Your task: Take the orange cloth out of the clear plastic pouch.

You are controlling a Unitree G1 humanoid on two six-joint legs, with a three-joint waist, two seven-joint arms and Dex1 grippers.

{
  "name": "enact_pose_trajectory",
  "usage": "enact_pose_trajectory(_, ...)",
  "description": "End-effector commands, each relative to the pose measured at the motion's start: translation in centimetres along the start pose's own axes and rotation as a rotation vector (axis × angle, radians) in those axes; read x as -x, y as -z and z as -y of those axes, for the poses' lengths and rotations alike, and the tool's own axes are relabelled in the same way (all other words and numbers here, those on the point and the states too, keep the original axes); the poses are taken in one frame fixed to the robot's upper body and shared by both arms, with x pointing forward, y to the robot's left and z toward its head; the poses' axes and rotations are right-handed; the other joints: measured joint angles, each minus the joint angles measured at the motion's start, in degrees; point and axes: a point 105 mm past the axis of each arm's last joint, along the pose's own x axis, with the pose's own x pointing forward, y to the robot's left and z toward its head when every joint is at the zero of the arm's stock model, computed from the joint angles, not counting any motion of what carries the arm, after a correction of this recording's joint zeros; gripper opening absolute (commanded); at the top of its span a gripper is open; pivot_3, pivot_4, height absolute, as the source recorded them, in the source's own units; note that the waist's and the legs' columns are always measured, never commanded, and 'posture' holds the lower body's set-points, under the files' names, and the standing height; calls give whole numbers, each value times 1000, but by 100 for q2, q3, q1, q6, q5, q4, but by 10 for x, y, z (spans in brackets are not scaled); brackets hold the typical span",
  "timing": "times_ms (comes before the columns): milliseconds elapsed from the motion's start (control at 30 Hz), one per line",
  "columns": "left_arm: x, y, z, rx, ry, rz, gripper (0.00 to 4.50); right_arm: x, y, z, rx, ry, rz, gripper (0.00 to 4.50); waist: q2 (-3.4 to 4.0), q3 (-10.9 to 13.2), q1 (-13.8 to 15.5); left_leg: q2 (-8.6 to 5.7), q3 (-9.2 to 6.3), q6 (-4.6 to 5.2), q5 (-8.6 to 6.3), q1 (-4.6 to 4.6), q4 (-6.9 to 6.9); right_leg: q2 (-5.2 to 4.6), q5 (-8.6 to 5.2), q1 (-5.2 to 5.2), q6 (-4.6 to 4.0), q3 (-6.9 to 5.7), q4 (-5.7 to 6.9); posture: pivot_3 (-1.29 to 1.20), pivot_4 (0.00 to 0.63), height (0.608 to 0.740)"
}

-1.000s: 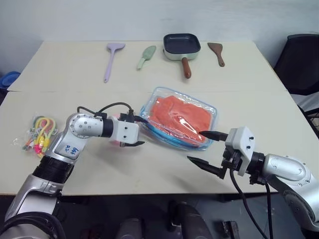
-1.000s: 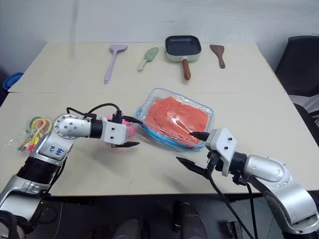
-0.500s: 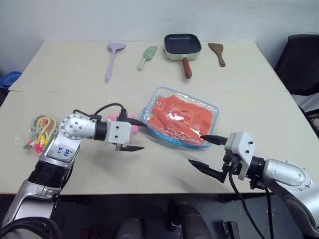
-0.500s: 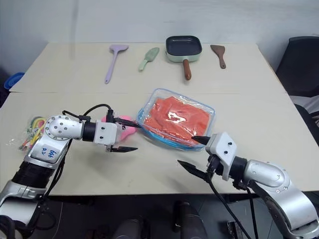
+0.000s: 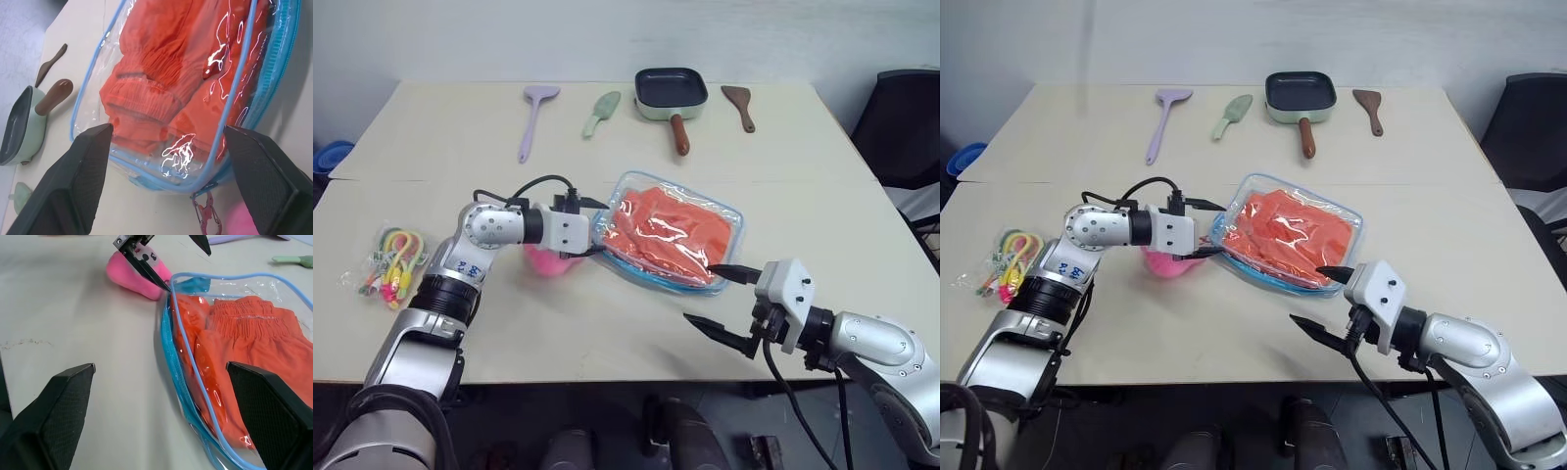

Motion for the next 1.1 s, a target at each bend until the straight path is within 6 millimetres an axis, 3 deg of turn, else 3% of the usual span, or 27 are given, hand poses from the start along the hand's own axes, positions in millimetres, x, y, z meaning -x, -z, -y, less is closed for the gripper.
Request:
enact_pose_trajectory(33, 3, -13, -12, -14, -34, 68, 3829, 2, -9, 1, 37, 15, 28, 4465, 0, 0, 3, 1, 0, 0, 0, 0, 0, 0, 0, 0, 0, 0, 0, 0, 150, 740)
enact_pose_trajectory(433, 7, -7, 3, -28, 49, 55, 3829, 1, -9, 0, 41, 10, 23, 4465, 0, 0, 3, 0, 0, -1, 0, 0, 1, 0, 0, 0, 0, 0, 0, 0, 150, 740)
enact_pose_trajectory(767, -9, -6, -12, -40, 3, 42, 3829, 0, -11, 3, 48, 16, 29, 4465, 0, 0, 5, -4, 0, 0, 0, -1, 1, 0, 1, 1, 2, -1, -1, 0, 150, 740)
enact_pose_trajectory(867, -8, -8, -17, -11, -14, 64, 3287, -1, -10, 2, 47, 21, 28, 4500, 0, 0, 5, -4, 0, 0, 0, -1, 1, 0, 1, 1, 2, -3, -2, 0, 150, 740)
enact_pose_trajectory(1100, -4, -7, -16, 91, -1, 92, 1052, 0, -9, 3, 51, 33, 28, 4500, 0, 0, 3, -3, 0, 0, 0, -1, 1, 1, 1, 1, 2, -3, -1, 0, 150, 740)
